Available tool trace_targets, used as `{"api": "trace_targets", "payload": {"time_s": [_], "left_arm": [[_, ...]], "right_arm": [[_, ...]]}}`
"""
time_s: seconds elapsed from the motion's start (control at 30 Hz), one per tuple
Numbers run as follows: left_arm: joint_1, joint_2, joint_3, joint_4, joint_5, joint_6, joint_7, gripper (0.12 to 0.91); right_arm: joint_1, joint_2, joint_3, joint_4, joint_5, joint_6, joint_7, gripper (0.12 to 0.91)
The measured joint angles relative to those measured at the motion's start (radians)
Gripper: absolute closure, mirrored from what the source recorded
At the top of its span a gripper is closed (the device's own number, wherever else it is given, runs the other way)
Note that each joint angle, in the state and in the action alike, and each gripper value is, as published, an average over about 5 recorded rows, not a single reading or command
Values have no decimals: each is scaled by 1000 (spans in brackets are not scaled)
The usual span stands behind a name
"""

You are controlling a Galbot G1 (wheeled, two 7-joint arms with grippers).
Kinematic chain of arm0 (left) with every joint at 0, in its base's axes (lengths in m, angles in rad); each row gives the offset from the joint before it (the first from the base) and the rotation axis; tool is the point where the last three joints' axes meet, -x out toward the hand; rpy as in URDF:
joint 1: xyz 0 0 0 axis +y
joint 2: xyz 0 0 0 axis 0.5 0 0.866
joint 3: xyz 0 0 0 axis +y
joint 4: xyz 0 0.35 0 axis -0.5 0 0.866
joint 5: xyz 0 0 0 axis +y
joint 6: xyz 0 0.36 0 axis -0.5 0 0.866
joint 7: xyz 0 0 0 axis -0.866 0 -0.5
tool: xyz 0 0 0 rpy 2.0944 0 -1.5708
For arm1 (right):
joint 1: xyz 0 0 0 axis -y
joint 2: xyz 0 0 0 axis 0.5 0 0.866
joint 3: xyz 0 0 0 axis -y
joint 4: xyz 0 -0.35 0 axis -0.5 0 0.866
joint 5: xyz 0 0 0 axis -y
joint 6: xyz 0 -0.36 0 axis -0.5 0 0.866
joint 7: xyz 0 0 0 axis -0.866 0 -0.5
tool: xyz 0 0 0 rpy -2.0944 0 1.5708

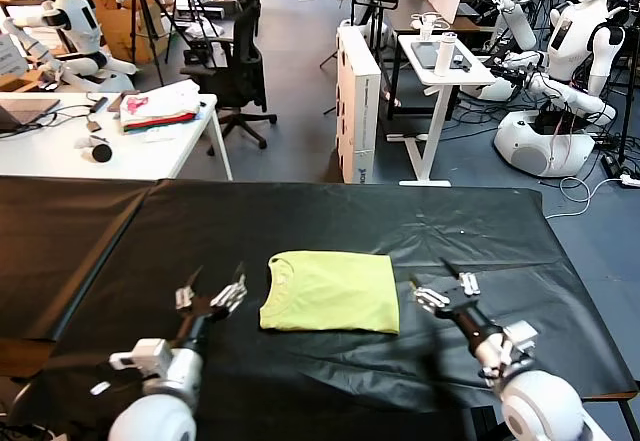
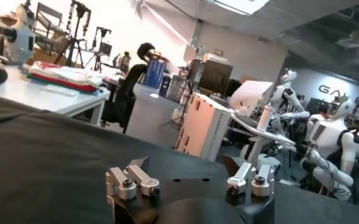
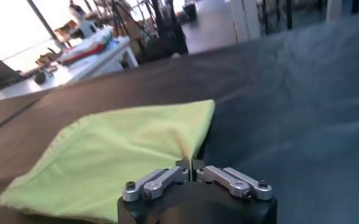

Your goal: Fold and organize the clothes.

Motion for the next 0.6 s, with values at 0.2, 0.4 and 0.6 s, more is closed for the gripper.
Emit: {"api": "trace_targets", "payload": {"time_s": [0.2,0.4,0.6], "left_arm": [[134,99,-72,-58,-21,-32,-8,123],[344,139,-139,-146,-53,-47,-49,123],[517,164,-169,-216,-58,-63,-68,123]], "right_arm": [[-174,16,115,47,-107,140,47,119],[-366,74,186,119,-146,120,116,118],[-538,128,209,208,-181,31,155,118]]}}
